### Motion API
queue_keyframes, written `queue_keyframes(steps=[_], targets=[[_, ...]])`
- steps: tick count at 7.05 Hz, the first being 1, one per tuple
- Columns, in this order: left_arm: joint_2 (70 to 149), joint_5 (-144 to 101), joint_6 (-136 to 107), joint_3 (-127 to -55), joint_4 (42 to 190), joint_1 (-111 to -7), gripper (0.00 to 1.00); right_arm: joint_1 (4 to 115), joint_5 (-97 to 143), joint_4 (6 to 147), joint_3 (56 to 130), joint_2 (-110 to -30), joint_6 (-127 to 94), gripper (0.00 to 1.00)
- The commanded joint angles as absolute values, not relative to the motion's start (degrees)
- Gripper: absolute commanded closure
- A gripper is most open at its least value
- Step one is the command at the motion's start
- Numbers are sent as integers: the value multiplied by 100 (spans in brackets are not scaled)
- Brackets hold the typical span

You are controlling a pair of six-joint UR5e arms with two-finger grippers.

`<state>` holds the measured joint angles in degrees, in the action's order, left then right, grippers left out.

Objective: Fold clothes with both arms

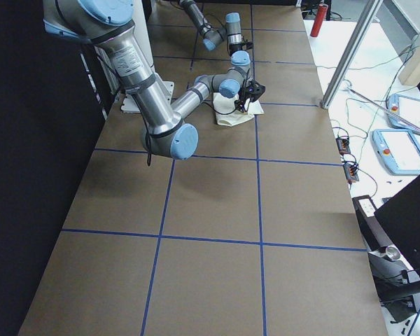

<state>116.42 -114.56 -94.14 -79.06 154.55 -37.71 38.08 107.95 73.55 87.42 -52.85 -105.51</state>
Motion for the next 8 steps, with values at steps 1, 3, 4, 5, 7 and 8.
queue_keyframes(steps=[1, 3, 4, 5, 7, 8], targets=[[11715, -11355, -9404, -7893, 15416, -3770, 86, 3955, 11048, 7348, 8780, -5326, -10301, 0], [11742, -11347, -9361, -7919, 15355, -3805, 88, 3336, 10752, 7426, 9829, -5779, -10693, 99], [11742, -11347, -9317, -7928, 15354, -3936, 100, 2748, 10192, 7435, 10052, -5870, -10714, 100], [11733, -11355, -9055, -7936, 15354, -4068, 100, 2333, 9743, 7436, 9942, -5897, -10670, 100], [11681, -11355, -9044, -8207, 15302, -4174, 100, 2451, 9545, 7366, 9547, -5810, -10112, 100], [11655, -11355, -9044, -8426, 15119, -4192, 100, 2687, 9554, 7374, 9293, -5662, -9968, 100]])
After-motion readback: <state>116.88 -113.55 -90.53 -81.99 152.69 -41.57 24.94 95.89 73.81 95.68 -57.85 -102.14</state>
